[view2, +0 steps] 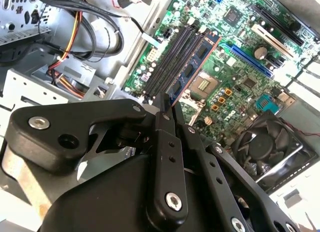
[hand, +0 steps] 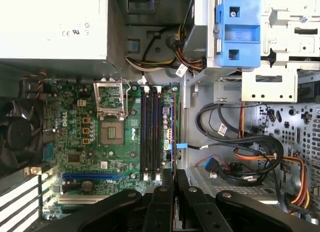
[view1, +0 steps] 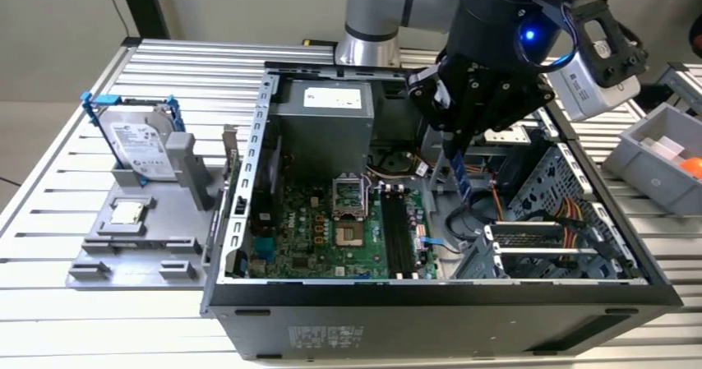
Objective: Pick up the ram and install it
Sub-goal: 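Insert the ram into the slot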
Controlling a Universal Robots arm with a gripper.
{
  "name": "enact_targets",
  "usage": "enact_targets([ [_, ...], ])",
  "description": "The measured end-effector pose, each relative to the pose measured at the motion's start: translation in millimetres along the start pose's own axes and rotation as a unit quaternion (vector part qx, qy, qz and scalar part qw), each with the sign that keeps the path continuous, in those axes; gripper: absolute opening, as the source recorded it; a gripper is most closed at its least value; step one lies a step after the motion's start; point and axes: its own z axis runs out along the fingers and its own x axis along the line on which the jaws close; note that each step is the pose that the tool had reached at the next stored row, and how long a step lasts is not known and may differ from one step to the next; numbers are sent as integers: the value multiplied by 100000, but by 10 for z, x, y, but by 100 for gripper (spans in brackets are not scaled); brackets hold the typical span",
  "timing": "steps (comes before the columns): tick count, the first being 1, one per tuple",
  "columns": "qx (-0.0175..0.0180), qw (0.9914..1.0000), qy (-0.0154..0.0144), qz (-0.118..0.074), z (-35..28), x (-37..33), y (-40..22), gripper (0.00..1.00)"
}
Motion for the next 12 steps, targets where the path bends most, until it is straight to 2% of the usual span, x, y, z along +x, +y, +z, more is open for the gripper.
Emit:
enact_targets([
  [3, 6, 100000, 3, -58, 7, 0, 0, 0],
  [5, 6, 99998, 573, -55, 11, 0, 0, 0],
  [12, 6, 99998, 573, -56, 33, 1, 0, 0],
])
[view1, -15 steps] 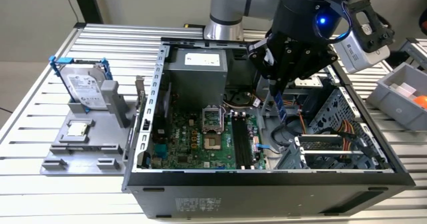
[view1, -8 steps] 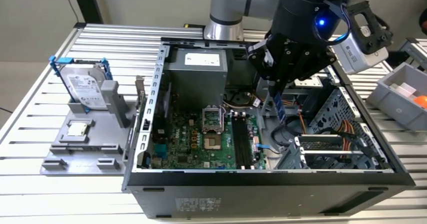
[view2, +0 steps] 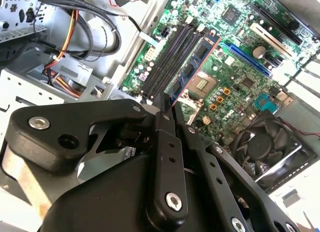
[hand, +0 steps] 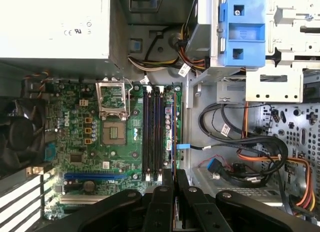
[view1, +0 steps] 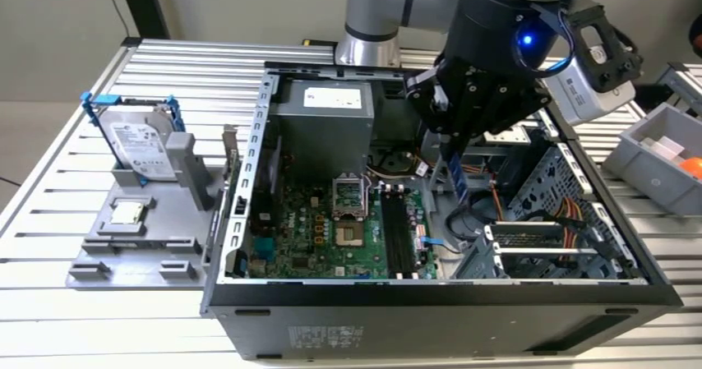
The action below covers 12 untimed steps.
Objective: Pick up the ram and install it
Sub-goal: 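Insert the ram into the slot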
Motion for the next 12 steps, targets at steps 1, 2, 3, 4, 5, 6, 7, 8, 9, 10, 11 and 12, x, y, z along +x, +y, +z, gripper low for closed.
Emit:
enact_targets([
  [1, -2, 100000, -3, -1, 6, 0, 0, 0],
  [2, -1, 100000, -1, -2, 12, 0, 0, 0],
  [3, -1, 100000, 0, -2, 16, 0, 0, 0],
  [4, 1, 100000, -2, -3, 21, 0, 1, 0],
  [5, 2, 100000, 1, -4, 26, 0, 2, 0],
  [6, -4, 100000, -3, -7, 31, 0, 2, 0],
  [7, -2, 100000, 0, 1, 36, 1, 3, 0],
  [8, 0, 100000, 0, 3, 40, 1, 4, 0],
  [9, -5, 100000, -1, 1, 45, 1, 5, 0],
  [10, -1, 100000, 0, 0, 48, 1, 5, 0],
  [11, -3, 100000, -3, -1, 53, 1, 7, 0],
  [12, -5, 100000, -1, -4, 57, 1, 7, 0],
])
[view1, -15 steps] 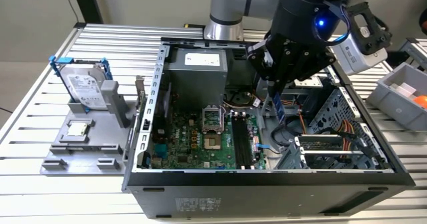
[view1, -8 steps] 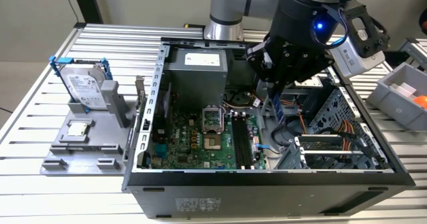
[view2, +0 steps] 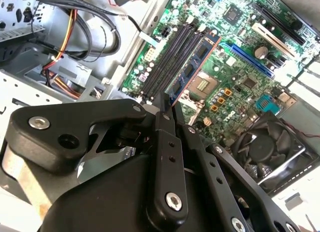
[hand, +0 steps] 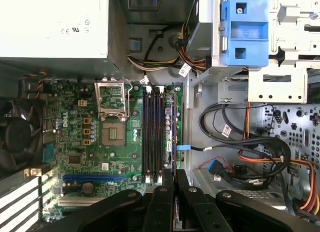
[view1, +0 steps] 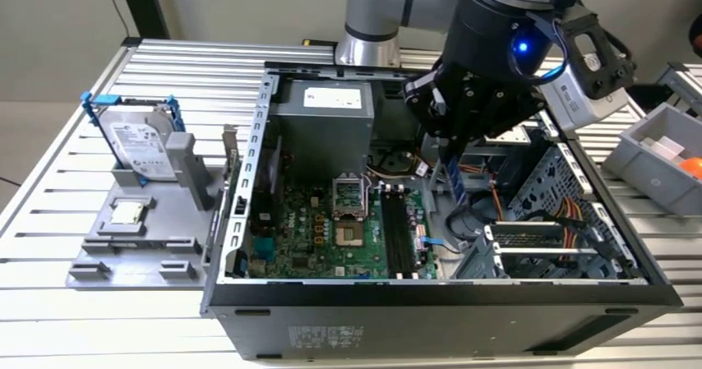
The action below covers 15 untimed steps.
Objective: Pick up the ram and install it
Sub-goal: 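Insert the ram into the slot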
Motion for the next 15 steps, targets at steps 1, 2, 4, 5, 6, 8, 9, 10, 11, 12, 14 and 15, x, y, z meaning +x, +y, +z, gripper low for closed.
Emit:
enact_targets([
  [1, 6, 100000, 1, 5, 3, 0, 1, 0],
  [2, 6, 100000, 1, 5, 7, 1, 1, 0],
  [4, 1, 100000, 1, 4, 14, 0, 2, 0],
  [5, 2, 100000, 0, 2, 17, 0, 3, 0],
  [6, 6, 100000, 1, 3, 20, 0, 3, 0],
  [8, 4, 100000, -1, 5, 26, 1, 4, 0],
  [9, 4, 100000, 2, 5, 28, 1, 4, 0],
  [10, 5, 100000, 0, 4, 31, 1, 5, 0],
  [11, 5, 100000, 0, 3, 33, 1, 5, 0],
  [12, 7, 100000, 0, 4, 35, 1, 5, 0],
  [14, 3, 100000, 1, 3, 40, 1, 6, 0],
  [15, 3, 100000, 1, 3, 42, 1, 6, 0],
])
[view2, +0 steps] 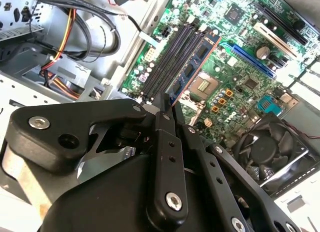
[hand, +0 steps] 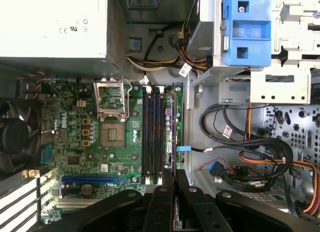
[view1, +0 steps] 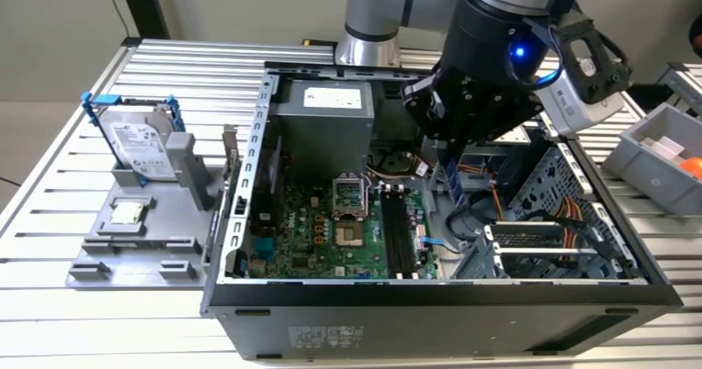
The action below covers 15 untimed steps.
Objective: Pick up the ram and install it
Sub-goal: 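Insert the ram into the slot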
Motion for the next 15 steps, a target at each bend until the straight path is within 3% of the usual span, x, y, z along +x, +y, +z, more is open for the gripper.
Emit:
enact_targets([
  [9, 2, 100000, 0, 3, 18, 1, 1, 0],
  [11, 64, 100000, 3, 0, 69, 1, 0, 0],
  [15, 42, 100000, -3, 0, 78, 1, 0, 0],
])
